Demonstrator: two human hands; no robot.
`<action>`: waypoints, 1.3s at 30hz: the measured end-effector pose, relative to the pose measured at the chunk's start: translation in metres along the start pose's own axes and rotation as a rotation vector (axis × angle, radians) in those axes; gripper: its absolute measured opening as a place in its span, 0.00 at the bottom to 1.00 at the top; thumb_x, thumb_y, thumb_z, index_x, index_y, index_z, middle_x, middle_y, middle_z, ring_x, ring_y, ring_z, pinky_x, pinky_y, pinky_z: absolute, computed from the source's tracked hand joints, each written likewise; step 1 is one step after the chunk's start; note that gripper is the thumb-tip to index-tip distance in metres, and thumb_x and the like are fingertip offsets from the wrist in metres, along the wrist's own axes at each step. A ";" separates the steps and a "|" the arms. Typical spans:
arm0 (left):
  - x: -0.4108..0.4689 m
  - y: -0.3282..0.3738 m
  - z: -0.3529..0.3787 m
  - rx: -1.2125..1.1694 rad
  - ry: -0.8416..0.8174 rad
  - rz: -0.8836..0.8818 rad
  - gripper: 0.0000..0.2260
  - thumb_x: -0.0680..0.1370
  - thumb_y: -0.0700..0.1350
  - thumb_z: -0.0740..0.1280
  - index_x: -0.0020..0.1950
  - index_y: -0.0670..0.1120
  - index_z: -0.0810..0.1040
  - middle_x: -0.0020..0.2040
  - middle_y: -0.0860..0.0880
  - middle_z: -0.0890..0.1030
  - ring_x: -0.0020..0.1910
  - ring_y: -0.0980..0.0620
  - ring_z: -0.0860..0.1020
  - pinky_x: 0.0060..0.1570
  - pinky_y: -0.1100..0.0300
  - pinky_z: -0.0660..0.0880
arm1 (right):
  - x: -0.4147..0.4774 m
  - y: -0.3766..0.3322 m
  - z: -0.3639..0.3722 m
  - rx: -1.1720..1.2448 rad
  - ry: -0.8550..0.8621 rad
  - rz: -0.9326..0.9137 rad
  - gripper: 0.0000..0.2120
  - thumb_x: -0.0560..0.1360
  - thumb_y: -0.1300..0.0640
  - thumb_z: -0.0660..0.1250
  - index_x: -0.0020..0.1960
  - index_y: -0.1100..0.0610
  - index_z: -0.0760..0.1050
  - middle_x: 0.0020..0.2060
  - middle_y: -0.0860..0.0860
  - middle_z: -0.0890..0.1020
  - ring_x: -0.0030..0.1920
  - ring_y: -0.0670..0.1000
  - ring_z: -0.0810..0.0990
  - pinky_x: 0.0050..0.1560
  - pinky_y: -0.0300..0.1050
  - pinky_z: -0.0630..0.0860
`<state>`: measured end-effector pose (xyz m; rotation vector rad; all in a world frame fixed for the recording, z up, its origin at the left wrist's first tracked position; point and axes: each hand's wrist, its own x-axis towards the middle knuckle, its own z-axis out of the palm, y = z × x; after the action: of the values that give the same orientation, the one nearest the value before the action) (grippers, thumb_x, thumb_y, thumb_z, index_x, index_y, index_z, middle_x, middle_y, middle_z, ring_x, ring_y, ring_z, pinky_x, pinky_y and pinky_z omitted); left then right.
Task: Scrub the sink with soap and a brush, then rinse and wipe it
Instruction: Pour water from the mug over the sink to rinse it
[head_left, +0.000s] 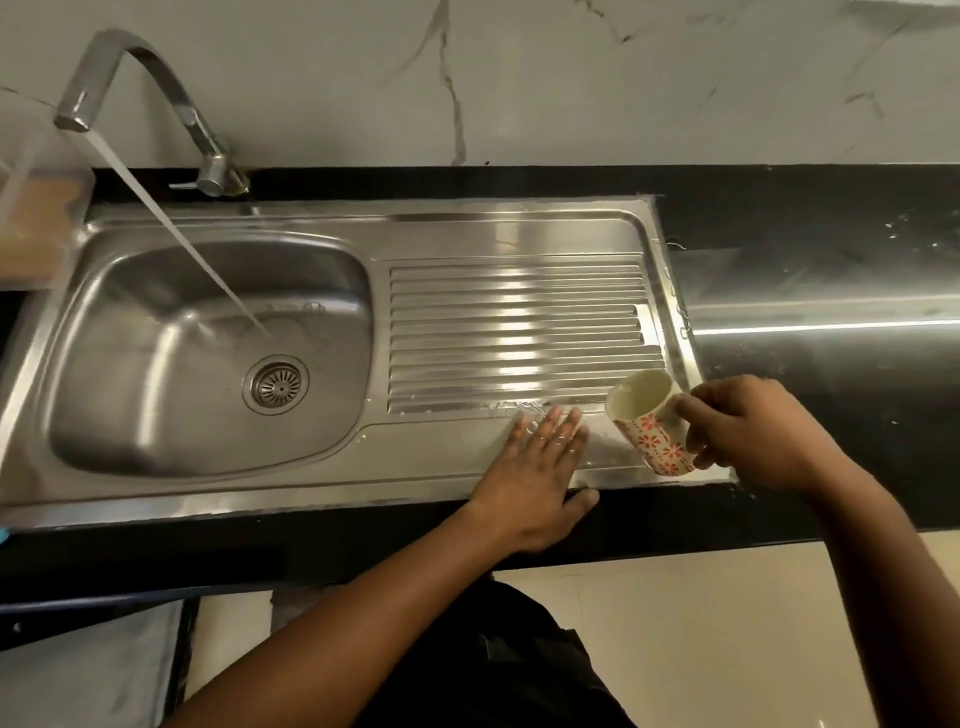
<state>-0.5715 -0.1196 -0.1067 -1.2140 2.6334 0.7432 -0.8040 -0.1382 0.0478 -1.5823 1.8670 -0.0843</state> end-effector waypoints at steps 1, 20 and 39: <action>0.013 0.006 0.000 -0.002 0.010 0.032 0.36 0.86 0.65 0.46 0.86 0.48 0.39 0.85 0.48 0.33 0.83 0.48 0.29 0.82 0.40 0.36 | 0.002 0.003 -0.001 0.014 0.019 0.018 0.12 0.84 0.48 0.63 0.49 0.50 0.82 0.34 0.46 0.86 0.33 0.43 0.86 0.38 0.43 0.80; 0.037 -0.041 -0.007 -0.033 0.175 -0.350 0.32 0.87 0.61 0.41 0.85 0.47 0.34 0.85 0.46 0.32 0.83 0.46 0.30 0.83 0.42 0.37 | 0.059 -0.023 -0.009 -0.106 0.013 -0.088 0.13 0.81 0.43 0.65 0.47 0.48 0.85 0.35 0.42 0.86 0.34 0.42 0.85 0.42 0.50 0.84; 0.160 -0.013 -0.041 0.041 0.163 -0.141 0.31 0.87 0.55 0.49 0.87 0.42 0.48 0.87 0.42 0.51 0.86 0.44 0.43 0.83 0.42 0.39 | 0.113 -0.021 -0.023 0.101 0.274 0.024 0.15 0.82 0.45 0.63 0.45 0.51 0.84 0.33 0.46 0.86 0.32 0.45 0.86 0.43 0.56 0.86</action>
<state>-0.6650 -0.2546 -0.1288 -1.4896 2.6385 0.5870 -0.8013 -0.2530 0.0243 -1.5399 2.0532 -0.3961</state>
